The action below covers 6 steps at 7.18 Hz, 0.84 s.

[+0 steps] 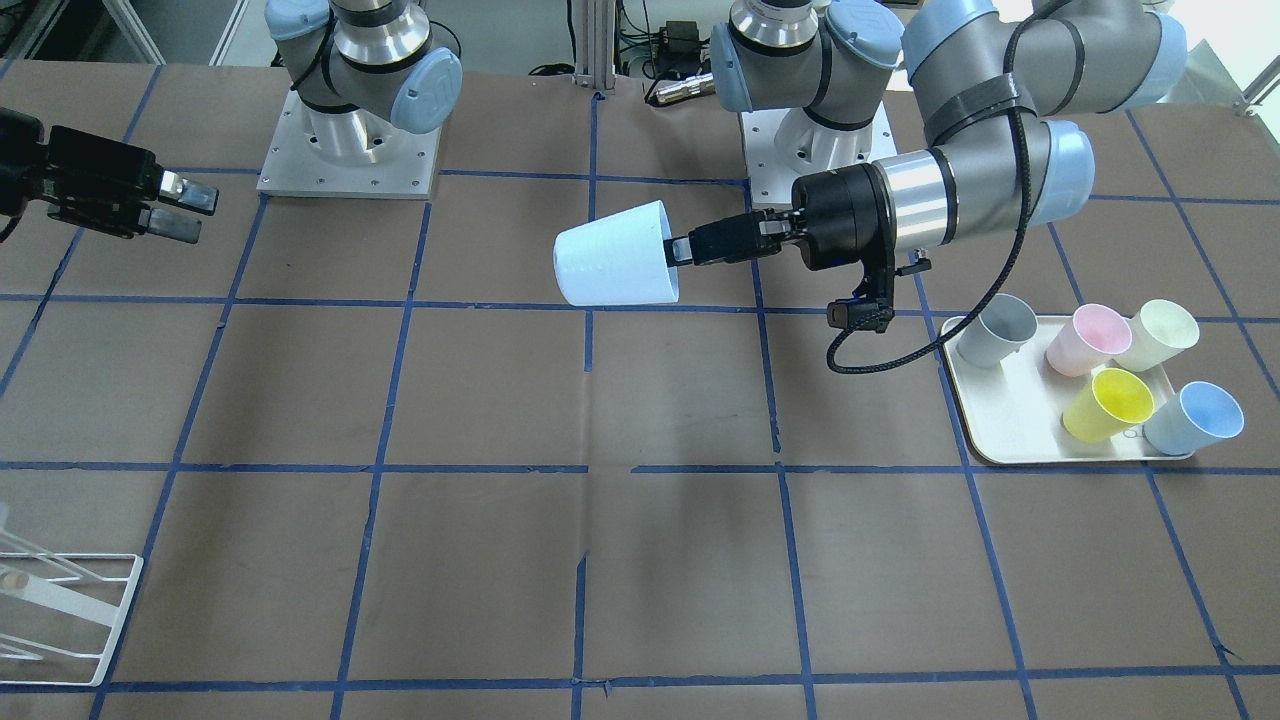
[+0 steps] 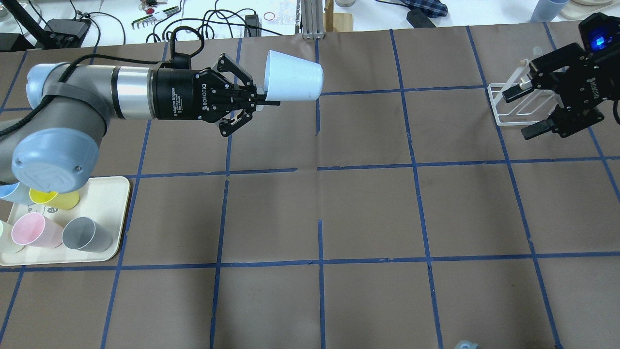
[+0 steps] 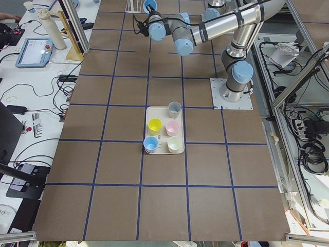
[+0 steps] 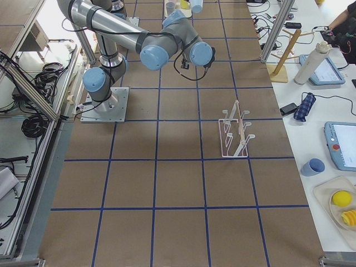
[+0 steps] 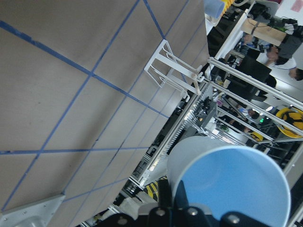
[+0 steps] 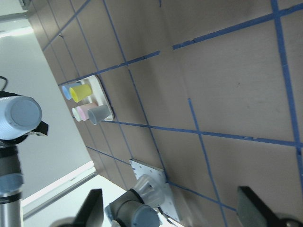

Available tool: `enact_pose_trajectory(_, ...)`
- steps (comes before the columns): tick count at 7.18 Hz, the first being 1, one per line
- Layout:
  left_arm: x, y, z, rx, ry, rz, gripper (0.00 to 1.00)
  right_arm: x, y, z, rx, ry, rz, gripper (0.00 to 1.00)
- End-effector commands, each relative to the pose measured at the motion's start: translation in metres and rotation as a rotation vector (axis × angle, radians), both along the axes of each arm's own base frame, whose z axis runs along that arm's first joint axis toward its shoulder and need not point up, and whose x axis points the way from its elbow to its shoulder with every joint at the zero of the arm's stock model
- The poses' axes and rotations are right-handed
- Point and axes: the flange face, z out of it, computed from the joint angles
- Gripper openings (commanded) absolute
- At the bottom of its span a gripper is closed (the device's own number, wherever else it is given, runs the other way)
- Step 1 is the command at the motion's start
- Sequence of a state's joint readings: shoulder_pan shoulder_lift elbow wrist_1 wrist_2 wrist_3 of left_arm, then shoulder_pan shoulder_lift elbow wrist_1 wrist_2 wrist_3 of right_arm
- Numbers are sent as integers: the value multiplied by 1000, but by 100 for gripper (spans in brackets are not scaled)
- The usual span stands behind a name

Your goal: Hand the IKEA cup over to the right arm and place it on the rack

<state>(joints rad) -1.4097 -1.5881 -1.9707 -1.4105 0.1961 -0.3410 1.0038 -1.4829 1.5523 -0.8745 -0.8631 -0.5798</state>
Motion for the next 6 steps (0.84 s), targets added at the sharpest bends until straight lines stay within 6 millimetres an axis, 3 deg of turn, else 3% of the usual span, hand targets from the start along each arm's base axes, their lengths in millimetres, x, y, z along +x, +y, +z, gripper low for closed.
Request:
enact_pose_trajectory(1, -4, 4, -12, 34, 194, 52, 0, 6, 1, 13, 125, -88, -166, 100)
enact_pose_trajectory(2, -16, 10, -17, 46, 208, 33, 0, 9, 2, 19, 214, -75, -219, 100)
enact_pose_trajectory(3, -44, 24, -17, 36, 206, -26, 0, 18, 10, 28, 278, -69, -247, 100)
enact_pose_trajectory(4, -59, 32, -12, 27, 205, -61, 0, 36, 12, 31, 354, -80, -257, 100)
enact_pose_trajectory(5, -64, 33, -16, 36, 206, -69, 0, 53, 11, 34, 387, -79, -255, 100)
enact_pose_trajectory(6, -66, 31, -22, 47, 207, -73, 0, 57, 11, 34, 401, -76, -255, 100)
